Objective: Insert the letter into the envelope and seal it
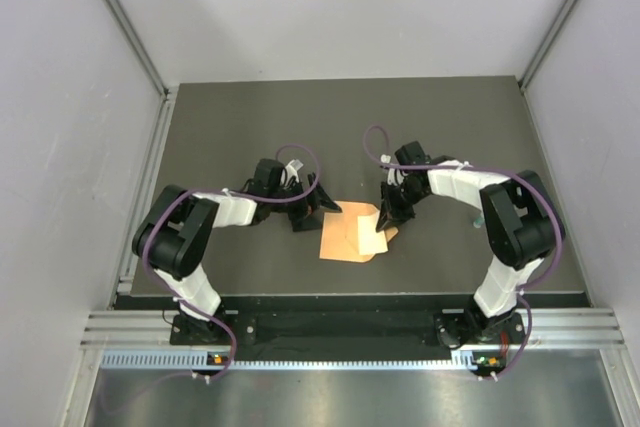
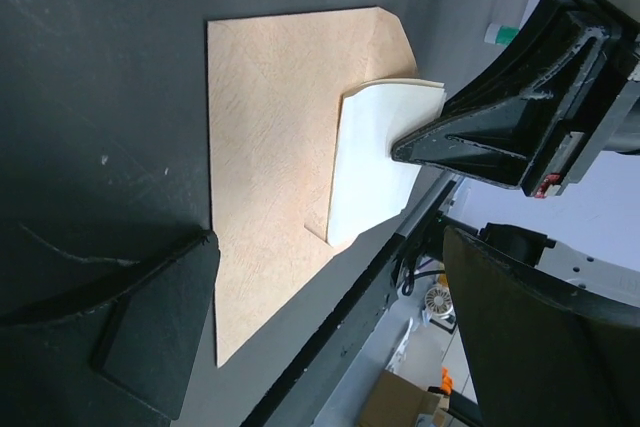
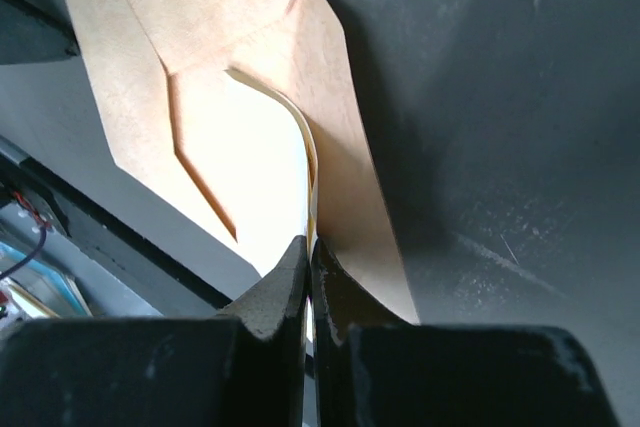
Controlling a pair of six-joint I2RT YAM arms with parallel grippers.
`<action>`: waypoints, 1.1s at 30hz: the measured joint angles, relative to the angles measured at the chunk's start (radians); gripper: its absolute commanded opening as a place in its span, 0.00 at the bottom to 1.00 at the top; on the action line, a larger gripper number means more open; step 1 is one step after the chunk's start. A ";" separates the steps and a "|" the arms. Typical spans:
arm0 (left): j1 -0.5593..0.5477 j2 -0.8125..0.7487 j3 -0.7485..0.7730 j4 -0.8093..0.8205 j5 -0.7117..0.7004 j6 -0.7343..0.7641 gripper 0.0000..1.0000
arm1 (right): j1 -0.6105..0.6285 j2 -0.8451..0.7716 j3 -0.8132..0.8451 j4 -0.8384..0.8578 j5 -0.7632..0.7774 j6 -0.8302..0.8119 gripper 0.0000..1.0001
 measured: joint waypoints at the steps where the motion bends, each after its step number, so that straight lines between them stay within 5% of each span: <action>1: -0.003 -0.006 -0.005 -0.001 -0.006 0.000 0.99 | 0.000 0.000 -0.010 0.008 0.000 0.020 0.00; 33: -0.023 -0.049 -0.061 0.035 -0.045 -0.050 0.99 | 0.013 0.011 -0.019 0.019 -0.050 0.245 0.00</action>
